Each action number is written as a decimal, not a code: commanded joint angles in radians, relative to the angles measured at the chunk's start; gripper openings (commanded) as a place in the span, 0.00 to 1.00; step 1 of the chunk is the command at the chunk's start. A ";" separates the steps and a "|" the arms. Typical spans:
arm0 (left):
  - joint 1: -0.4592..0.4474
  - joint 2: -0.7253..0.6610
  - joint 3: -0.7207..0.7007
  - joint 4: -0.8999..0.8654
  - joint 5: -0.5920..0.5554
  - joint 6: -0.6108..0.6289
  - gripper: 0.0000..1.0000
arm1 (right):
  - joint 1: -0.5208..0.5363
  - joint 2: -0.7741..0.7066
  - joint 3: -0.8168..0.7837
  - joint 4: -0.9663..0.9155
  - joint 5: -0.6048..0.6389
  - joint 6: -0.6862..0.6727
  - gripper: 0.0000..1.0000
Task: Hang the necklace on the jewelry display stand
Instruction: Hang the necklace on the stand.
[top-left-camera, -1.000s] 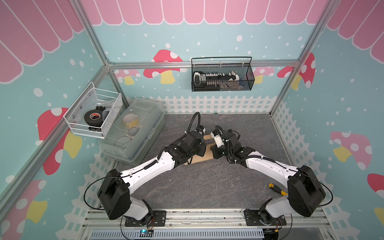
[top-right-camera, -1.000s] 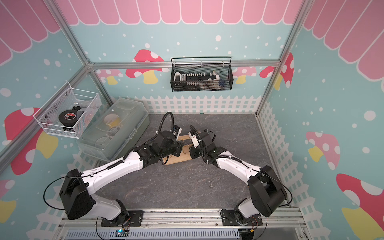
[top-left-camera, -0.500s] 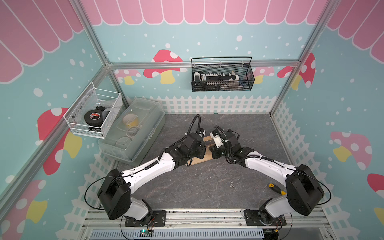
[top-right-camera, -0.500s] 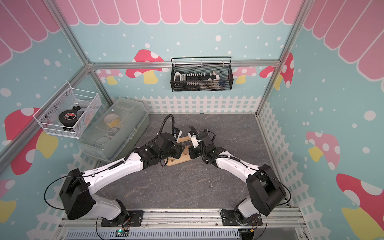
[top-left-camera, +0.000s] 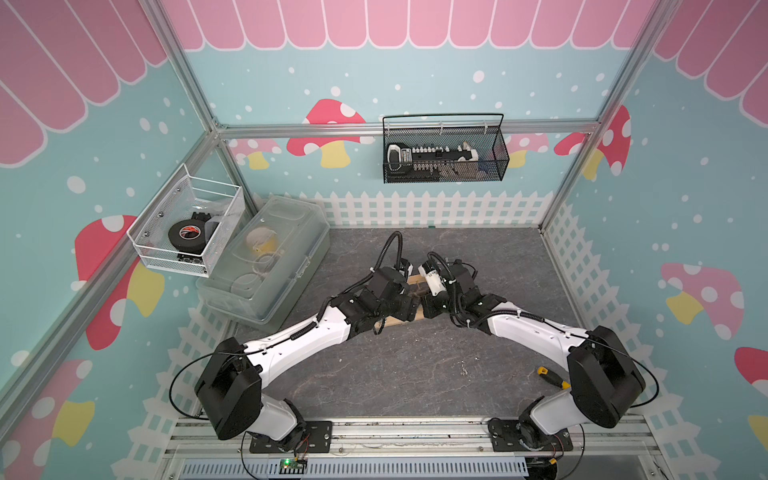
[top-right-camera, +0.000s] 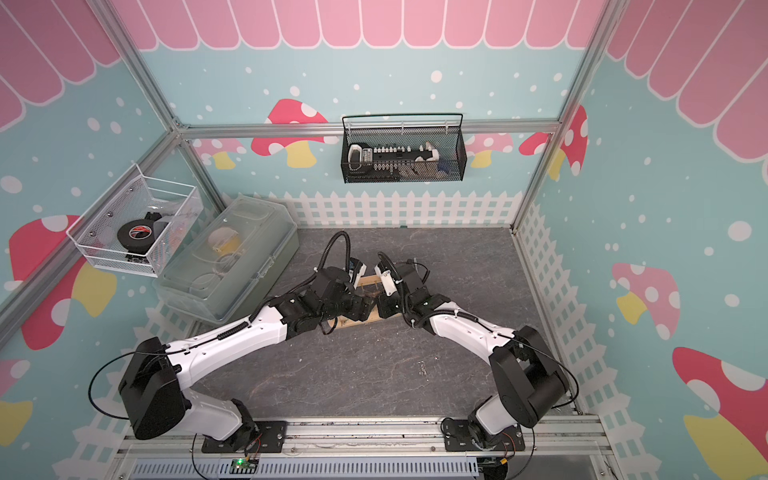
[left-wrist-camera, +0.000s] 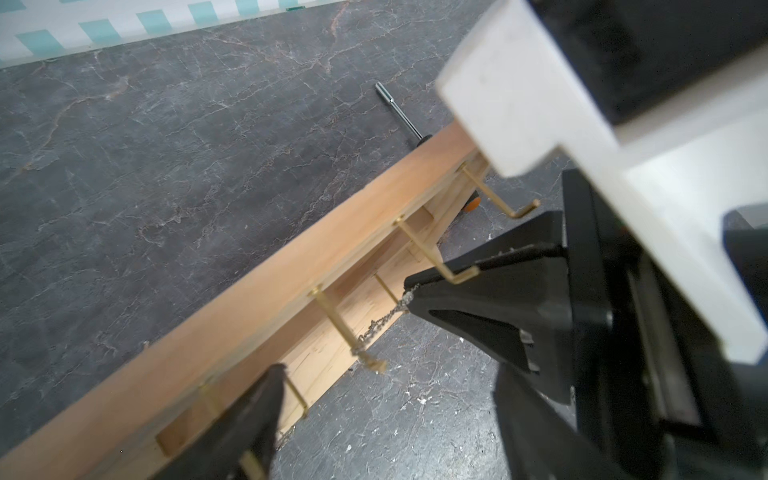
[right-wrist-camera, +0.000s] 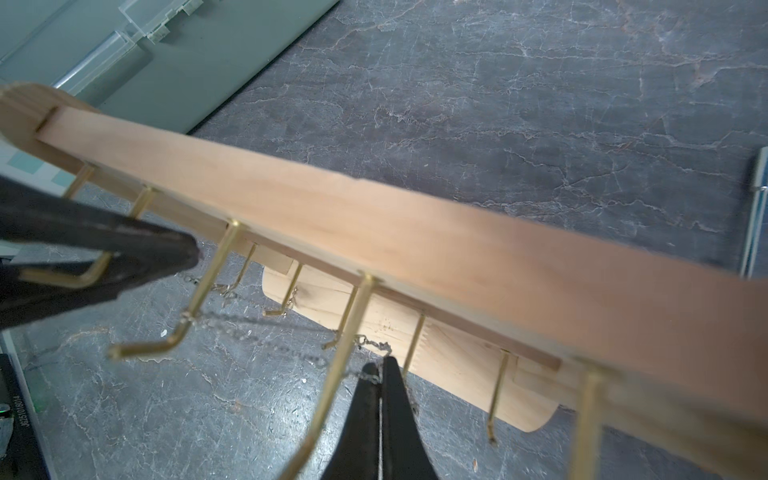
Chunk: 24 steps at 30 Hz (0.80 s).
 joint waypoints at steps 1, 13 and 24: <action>0.008 -0.037 -0.003 -0.032 0.006 0.000 0.91 | 0.003 0.000 -0.004 0.017 0.002 0.010 0.03; 0.007 -0.064 -0.007 -0.051 0.056 -0.019 0.74 | 0.002 -0.016 -0.009 0.017 0.018 0.017 0.02; 0.014 -0.030 0.008 -0.063 0.065 -0.019 0.64 | 0.003 -0.028 -0.018 0.023 0.011 0.024 0.02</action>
